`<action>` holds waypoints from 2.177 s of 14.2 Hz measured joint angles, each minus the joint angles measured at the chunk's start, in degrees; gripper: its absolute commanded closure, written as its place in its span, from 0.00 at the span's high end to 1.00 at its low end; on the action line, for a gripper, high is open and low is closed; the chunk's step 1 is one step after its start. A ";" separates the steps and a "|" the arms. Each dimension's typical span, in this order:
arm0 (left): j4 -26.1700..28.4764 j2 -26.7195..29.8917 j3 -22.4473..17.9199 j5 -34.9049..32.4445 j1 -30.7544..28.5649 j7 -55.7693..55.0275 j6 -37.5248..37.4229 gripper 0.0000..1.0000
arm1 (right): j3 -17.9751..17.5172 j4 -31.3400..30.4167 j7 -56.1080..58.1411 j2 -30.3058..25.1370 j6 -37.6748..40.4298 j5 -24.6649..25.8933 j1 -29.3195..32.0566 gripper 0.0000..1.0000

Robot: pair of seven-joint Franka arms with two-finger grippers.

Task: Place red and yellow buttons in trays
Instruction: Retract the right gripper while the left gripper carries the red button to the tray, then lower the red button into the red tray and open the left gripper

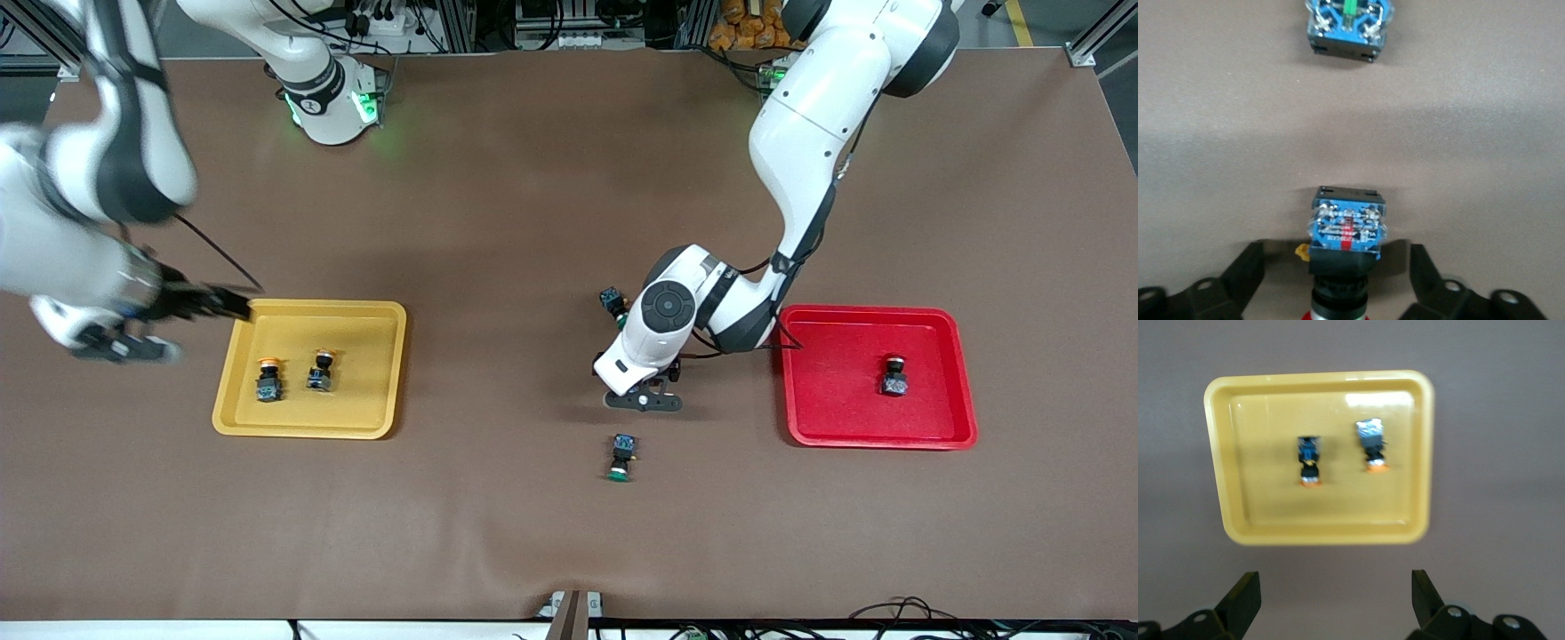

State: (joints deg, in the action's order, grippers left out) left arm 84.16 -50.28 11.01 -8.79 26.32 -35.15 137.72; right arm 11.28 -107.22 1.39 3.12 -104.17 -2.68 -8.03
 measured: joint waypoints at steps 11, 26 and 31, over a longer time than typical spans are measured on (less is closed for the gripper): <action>-1.83 5.49 -0.33 -0.13 -4.95 0.78 -8.49 0.00 | -0.57 -10.13 2.70 -19.60 3.03 5.00 2.31 1.00; 19.21 23.43 -0.18 -0.19 -26.24 33.12 -13.71 0.00 | -0.40 10.05 7.74 -6.08 12.85 5.21 3.65 1.00; 26.94 23.11 -0.20 -0.19 -30.84 37.49 -4.48 0.00 | -0.69 10.57 8.03 -6.08 12.84 5.20 3.85 1.00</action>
State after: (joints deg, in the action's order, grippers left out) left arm 111.10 -27.17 10.81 -8.98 -4.52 2.34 133.25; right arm 10.59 -96.65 9.43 -2.95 -91.33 2.52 -4.18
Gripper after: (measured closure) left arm 0.559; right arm 0.000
